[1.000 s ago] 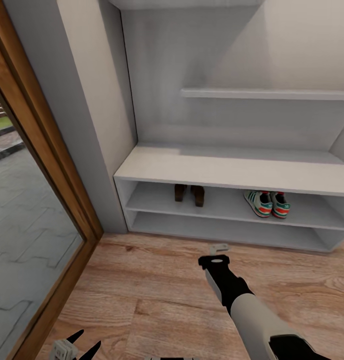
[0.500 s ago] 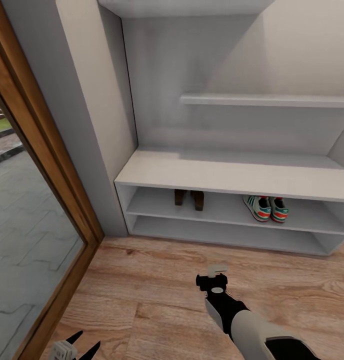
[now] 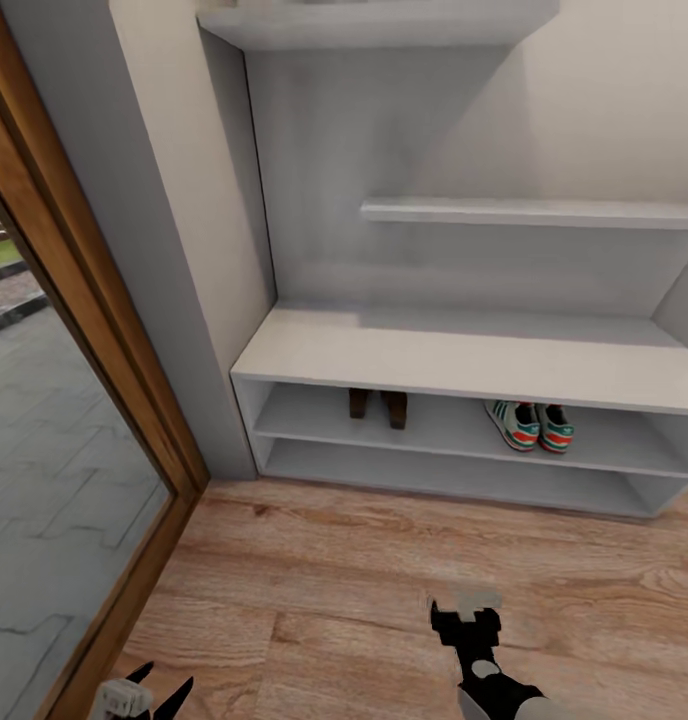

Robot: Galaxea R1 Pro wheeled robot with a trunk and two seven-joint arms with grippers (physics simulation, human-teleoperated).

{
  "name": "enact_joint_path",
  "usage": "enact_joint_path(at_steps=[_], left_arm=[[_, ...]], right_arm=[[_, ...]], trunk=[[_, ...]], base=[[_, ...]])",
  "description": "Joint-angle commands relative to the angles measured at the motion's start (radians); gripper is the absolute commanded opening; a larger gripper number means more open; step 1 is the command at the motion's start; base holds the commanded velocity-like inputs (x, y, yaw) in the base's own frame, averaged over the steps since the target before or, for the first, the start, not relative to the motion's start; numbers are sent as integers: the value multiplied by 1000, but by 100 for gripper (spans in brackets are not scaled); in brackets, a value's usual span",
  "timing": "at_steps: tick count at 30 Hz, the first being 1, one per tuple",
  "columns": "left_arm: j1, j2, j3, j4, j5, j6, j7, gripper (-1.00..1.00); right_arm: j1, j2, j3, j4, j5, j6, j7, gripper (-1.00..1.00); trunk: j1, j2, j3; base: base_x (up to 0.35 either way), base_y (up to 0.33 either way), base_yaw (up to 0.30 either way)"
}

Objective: Pick up the two gym shoes and the two sandals from the corridor floor and place them onto the hallstand (shoe rack) in the corridor, making sure they are on the rack and not on the floor. Arrange them so the two gym shoes are next to each other and the two sandals are next to each other.

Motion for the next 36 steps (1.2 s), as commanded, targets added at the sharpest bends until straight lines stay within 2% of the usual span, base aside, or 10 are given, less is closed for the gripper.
enact_joint_path(at_steps=[1,3,4,6,11,14,15,18,26,36], left_arm=[[-1,0,0,2,2,-2,25,100],[0,0,0,4,2,-3,39,100],[0,0,0,13,1,-4,70,100],[1,1,1,33,1,-5,88,100],[1,1,1,83,4,-11,130,100],[1,1,1,108,6,-15,170,100],[1,-1,1,118,5,-17,200,100],[1,-4,0,122,3,-17,215,100],[1,-8,0,130,1,-17,223,100],[1,-6,1,132,3,-16,227,100]], right_arm=[[43,-21,2,2,12,-69,17,100],[61,-30,2,2,12,-103,40,100],[94,-55,2,2,12,-158,95,100],[118,-79,2,2,10,-177,124,100],[175,-103,1,2,7,-192,142,100],[199,-105,0,2,7,-210,144,100],[216,-106,0,2,7,-241,144,100],[232,-113,0,2,7,-281,143,100],[245,-124,0,2,7,-325,141,100],[248,-116,0,2,9,-333,141,100]], trunk=[[-4,7,3],[-12,21,9],[-16,28,12],[-23,42,18],[-42,77,34],[-54,98,43],[-58,105,46],[-69,126,56],[-100,182,81],[-138,252,112]], base=[[0,0,0],[0,0,0],[0,0,0],[0,0,0],[0,0,0],[0,0,0],[0,0,0],[0,0,0],[0,0,0],[0,0,0]])
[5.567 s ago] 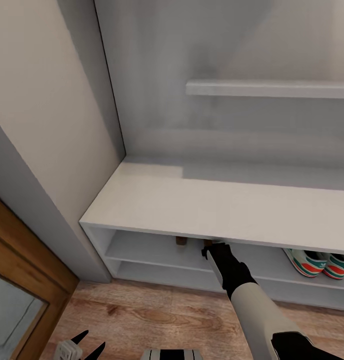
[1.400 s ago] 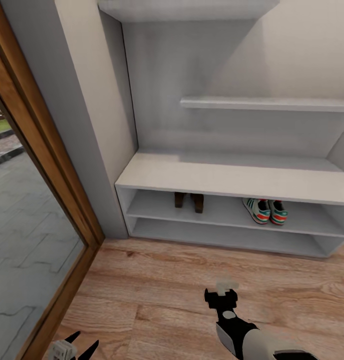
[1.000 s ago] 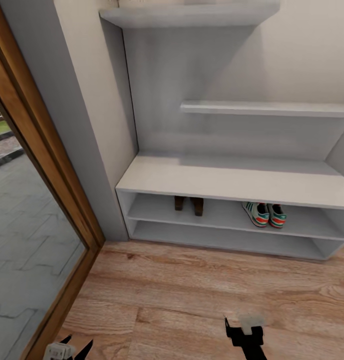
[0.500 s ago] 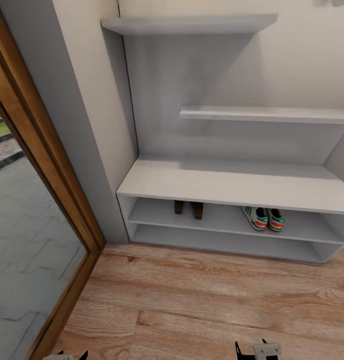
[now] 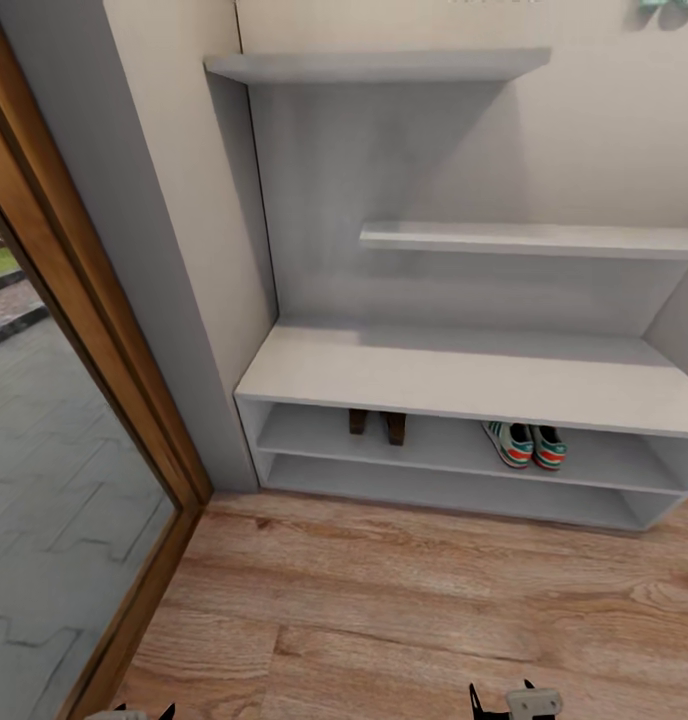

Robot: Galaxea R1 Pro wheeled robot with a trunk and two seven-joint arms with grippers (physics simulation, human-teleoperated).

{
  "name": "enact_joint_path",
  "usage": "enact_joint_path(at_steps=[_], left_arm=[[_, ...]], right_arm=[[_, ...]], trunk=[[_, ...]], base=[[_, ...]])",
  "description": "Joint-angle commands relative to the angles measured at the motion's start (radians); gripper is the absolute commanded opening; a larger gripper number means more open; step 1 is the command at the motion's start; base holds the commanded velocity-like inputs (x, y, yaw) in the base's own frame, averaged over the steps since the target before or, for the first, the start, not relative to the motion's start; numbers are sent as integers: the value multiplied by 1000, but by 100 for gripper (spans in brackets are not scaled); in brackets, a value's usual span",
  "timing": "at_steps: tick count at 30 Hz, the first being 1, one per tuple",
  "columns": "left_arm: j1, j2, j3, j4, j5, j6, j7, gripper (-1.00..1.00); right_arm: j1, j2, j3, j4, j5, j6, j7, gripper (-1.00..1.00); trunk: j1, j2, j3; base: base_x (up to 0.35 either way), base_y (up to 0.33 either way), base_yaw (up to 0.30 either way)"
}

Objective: Pick up the two gym shoes and the two sandals from the corridor floor and place them onto the hallstand (shoe rack) in the corridor, making sure they are on the rack and not on the floor. Arrange them so the two gym shoes are next to each other and the two sandals are next to each other.

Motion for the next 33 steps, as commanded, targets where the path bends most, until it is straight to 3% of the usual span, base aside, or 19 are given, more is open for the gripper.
enact_joint_path(at_steps=[1,33], left_arm=[[-1,0,3,1,7,2,-9,100],[-1,3,6,35,13,0,-9,100]], right_arm=[[0,0,-1,1,11,-1,-9,100],[9,2,-1,2,12,1,-7,100]], trunk=[[-4,7,3],[-127,231,103]], base=[[0,0,0],[0,0,0]])
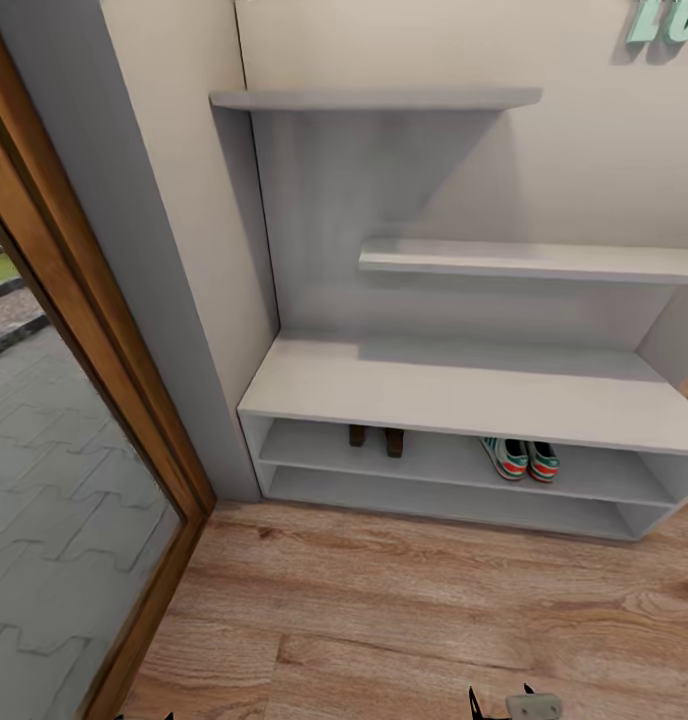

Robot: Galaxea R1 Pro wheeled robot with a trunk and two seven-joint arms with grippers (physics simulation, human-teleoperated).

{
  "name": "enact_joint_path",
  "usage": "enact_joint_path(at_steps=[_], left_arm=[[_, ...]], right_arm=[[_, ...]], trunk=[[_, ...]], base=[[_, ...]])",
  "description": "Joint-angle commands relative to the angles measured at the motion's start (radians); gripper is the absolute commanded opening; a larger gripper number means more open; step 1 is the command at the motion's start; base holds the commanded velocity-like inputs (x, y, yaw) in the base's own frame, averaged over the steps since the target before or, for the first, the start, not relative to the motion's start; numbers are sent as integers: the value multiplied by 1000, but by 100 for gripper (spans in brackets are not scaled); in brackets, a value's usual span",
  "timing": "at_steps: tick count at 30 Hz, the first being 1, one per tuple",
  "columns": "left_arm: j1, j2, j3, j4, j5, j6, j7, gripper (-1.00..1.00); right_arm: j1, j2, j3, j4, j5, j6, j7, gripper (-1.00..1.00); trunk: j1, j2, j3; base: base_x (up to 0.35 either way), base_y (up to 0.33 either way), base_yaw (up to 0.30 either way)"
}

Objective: Pick up the two gym shoes and the two sandals from the corridor floor and place them onto the hallstand (shoe rack) in the corridor, making sure they are on the rack and not on the floor. Arrange them so the two gym shoes are next to each other and the two sandals are next to each other.

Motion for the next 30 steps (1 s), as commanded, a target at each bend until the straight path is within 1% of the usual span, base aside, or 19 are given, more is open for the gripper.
enact_joint_path(at_steps=[1,5,9,30], left_arm=[[-1,1,3,1,8,2,-9,100],[-1,2,3,1,9,2,-9,100],[-1,2,3,1,9,1,-9,100],[-1,3,3,0,10,1,-9,100]], right_arm=[[8,1,0,1,11,-1,-9,100],[39,1,0,0,10,-1,-9,100],[48,5,0,-1,9,-1,-9,100],[50,5,0,-1,9,0,-9,100]], trunk=[[-4,7,3],[-19,35,15],[-35,63,28],[-115,210,93]], base=[[0,0,0],[0,0,0],[0,0,0],[0,0,0]])
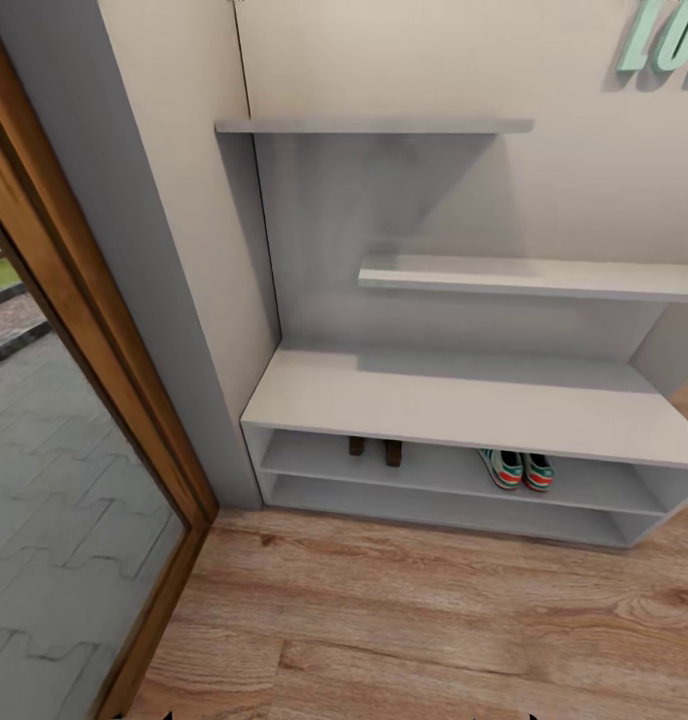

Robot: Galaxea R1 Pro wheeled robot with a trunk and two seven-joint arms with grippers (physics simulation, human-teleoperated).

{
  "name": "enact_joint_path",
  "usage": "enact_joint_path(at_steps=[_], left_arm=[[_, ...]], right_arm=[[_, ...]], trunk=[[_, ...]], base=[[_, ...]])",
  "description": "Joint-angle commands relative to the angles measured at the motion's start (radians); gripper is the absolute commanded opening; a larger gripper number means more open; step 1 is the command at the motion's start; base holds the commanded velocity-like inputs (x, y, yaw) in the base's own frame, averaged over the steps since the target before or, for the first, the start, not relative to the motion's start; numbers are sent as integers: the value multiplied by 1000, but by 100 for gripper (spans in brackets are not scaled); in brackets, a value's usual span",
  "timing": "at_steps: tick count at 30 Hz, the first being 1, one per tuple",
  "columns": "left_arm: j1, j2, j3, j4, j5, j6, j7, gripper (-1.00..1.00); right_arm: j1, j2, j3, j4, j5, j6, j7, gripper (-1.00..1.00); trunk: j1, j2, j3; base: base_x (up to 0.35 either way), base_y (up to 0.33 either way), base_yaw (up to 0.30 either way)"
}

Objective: Pick up the two gym shoes and the two sandals from the corridor floor and place them onto the hallstand (shoe rack) in the corridor, making sure they are on the rack and not on the floor. Arrange them so the two gym shoes are next to each other and the two sandals are next to each other.

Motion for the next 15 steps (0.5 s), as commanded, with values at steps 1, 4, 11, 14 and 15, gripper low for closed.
enact_joint_path(at_steps=[1,4,11,14,15], left_arm=[[-1,0,3,1,8,2,-9,100],[-1,0,3,1,8,2,-9,100],[-1,-1,3,1,8,2,-9,100],[-1,-4,2,1,8,2,-9,100],[-1,-5,2,1,8,2,-9,100]], right_arm=[[-1,0,0,1,11,-1,-9,100],[-1,1,0,1,11,-1,-9,100],[-1,1,0,1,11,0,-9,100],[-1,1,0,1,11,0,-9,100],[-1,1,0,1,11,0,-9,100]], trunk=[[-4,7,2],[-16,28,12],[-42,77,34],[-54,98,43],[-58,105,46]], base=[[0,0,0],[0,0,0],[0,0,0],[0,0,0],[0,0,0]])
